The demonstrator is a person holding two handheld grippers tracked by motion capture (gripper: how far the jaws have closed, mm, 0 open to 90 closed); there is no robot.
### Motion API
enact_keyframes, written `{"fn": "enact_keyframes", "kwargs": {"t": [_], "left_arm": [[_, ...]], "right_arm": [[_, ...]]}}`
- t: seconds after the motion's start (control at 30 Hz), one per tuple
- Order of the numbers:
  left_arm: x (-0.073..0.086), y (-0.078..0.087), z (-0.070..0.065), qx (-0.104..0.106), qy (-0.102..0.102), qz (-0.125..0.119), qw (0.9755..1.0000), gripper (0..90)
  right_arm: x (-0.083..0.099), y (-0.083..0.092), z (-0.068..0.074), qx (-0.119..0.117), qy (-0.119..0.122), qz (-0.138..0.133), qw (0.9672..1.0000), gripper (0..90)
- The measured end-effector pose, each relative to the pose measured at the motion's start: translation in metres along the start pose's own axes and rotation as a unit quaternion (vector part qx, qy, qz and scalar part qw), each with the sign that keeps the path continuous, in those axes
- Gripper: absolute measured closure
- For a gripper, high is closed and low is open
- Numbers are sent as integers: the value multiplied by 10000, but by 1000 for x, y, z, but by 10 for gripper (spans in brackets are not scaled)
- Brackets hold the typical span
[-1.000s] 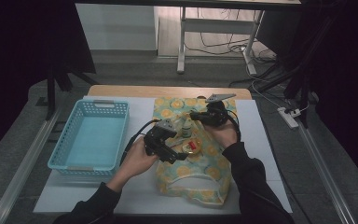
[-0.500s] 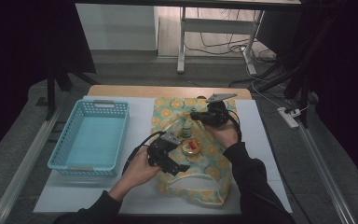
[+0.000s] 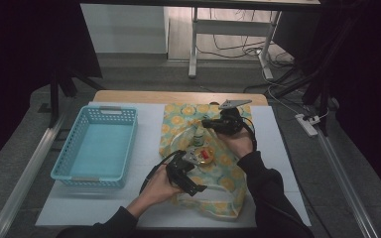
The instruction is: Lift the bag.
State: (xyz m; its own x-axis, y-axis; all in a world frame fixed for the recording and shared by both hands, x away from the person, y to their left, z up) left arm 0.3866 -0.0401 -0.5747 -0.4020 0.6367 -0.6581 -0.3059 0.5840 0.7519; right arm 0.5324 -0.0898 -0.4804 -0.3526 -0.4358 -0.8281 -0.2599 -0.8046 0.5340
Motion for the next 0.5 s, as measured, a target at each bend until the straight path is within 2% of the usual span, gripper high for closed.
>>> {"fn": "enact_keyframes", "kwargs": {"t": [0.1,0.37,0.43,0.5], "left_arm": [[3,-11,-1,-16,-87,122,9999,0],[10,-29,3,-285,-328,388,9983,67],[9,-29,4,-263,-362,359,9984,100],[8,-27,5,-280,-368,336,9984,178]], "right_arm": [[1,-1,0,-2,4,9,10000,900],[3,-1,0,-6,-11,23,10000,900],[3,-2,-1,-12,-17,17,10000,900],[4,-2,-1,-14,-14,25,10000,900]]}}
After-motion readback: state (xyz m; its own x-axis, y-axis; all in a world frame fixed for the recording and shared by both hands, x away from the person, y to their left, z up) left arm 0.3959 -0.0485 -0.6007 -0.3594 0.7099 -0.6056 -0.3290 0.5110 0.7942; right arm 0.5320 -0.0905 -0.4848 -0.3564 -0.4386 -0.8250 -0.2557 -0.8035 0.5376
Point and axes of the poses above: each handheld gripper's, and its own axes: y roughly backward along the jaws, x roughly out of its underside, z roughly to its left, the point moved 9 cm from there along -y, roughly forward along the jaws, and after that the axes turned 6 degrees about -x, right-handed, at the moved point
